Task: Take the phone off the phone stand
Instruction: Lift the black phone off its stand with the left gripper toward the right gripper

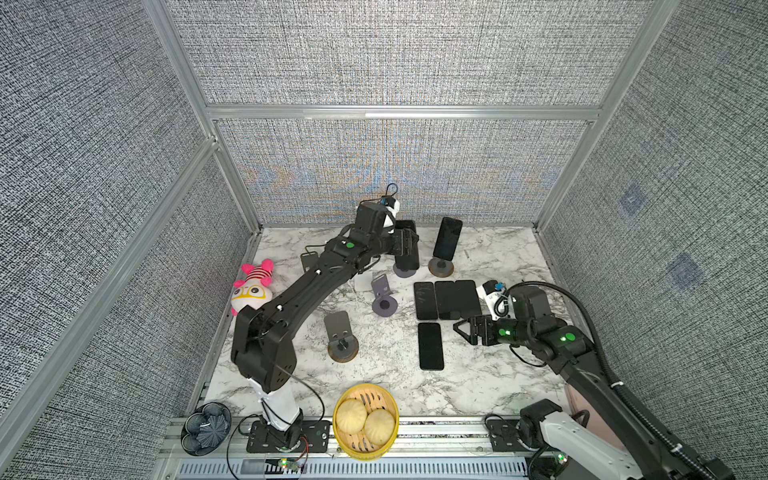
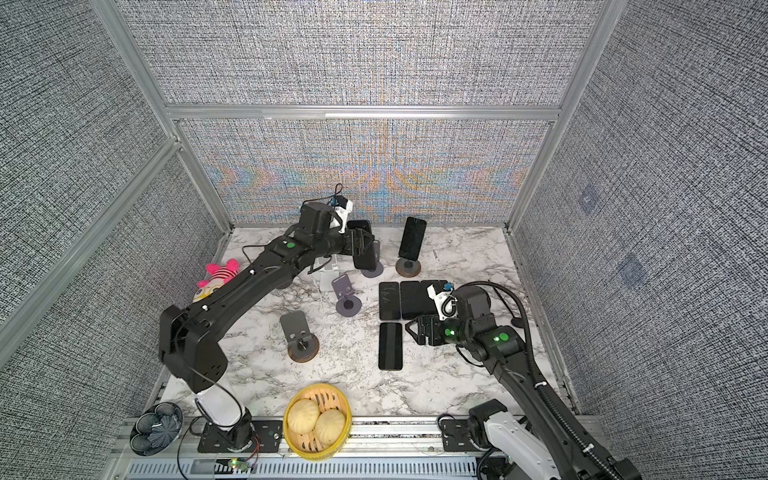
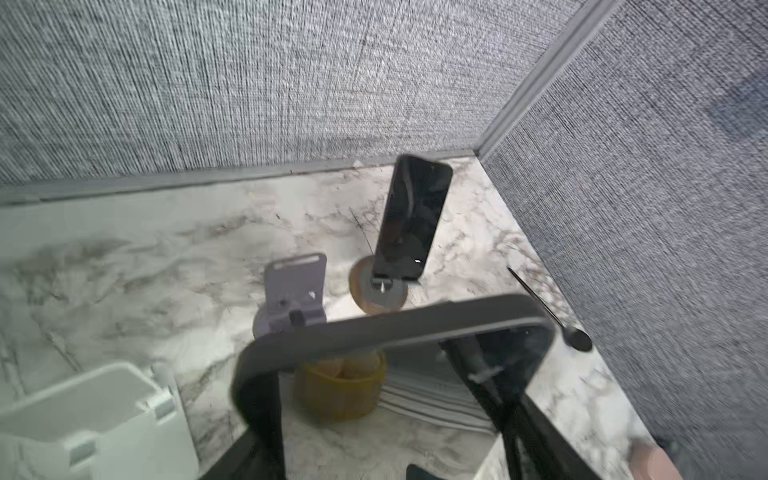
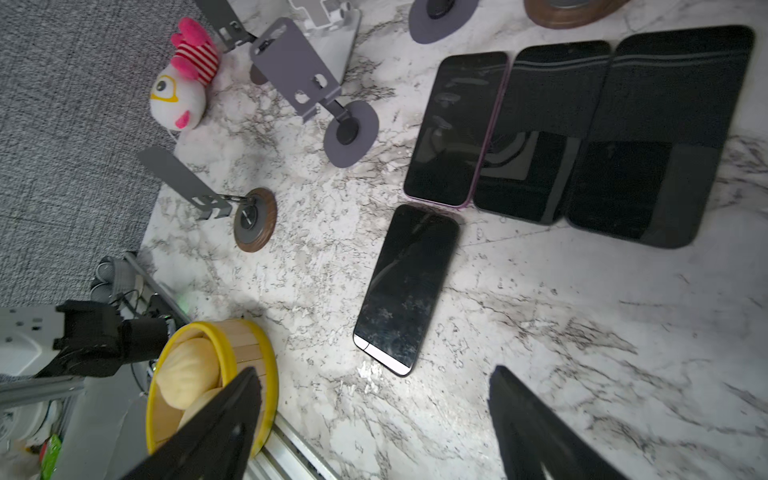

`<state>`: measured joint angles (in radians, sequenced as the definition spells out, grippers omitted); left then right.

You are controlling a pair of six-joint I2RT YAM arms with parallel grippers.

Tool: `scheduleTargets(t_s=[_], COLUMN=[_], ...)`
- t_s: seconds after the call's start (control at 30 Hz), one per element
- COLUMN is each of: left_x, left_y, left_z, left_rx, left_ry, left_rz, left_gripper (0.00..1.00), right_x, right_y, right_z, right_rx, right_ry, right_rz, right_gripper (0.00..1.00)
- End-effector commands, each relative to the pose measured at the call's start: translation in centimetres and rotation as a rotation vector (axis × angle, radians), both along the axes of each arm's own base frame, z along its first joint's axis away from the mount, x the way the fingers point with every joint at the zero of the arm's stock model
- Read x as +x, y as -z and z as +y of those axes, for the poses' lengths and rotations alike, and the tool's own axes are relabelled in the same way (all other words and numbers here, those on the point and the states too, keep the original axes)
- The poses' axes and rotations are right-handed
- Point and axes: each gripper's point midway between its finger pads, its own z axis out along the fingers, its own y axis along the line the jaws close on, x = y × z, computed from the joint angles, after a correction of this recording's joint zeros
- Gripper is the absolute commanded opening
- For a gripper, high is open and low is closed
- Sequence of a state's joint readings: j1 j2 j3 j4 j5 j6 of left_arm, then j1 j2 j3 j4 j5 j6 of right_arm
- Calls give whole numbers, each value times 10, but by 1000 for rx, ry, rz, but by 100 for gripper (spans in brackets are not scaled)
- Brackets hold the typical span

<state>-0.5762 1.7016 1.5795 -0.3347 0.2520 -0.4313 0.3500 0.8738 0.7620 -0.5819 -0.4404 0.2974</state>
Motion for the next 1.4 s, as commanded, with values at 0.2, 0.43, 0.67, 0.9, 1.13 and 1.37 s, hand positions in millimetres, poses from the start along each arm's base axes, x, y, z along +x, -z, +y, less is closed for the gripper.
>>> scheduleTargets(t_s=[0.2,0.43,0.67,0.9,1.13,1.37], left_x=[-75,-97,-84,-79,-83,-87], left_y=[-13,2,33,57,64,67], left_z=[41,56,56,49,42,41], left_rx=[-153,-146,-116,-158,-218,-223], left_ry=[127,191,183,182,213,224], left_rz=[185,257,304,342,366,377], left_gripper=[62,61,52,50,50,50], right_x=[10,18,21,35,50,59], right_y=[-36,-50,-44,-52,-46,-37], right_z=[24,51,84,126,158,167], right_rx=[75,78,57,119,123,122], right_ry=[-102,-108,-95,-100,-128,-124], right_rz=[-77,-58,-22,-51,-30,-15], right_gripper=[78,64,52,51,41,41])
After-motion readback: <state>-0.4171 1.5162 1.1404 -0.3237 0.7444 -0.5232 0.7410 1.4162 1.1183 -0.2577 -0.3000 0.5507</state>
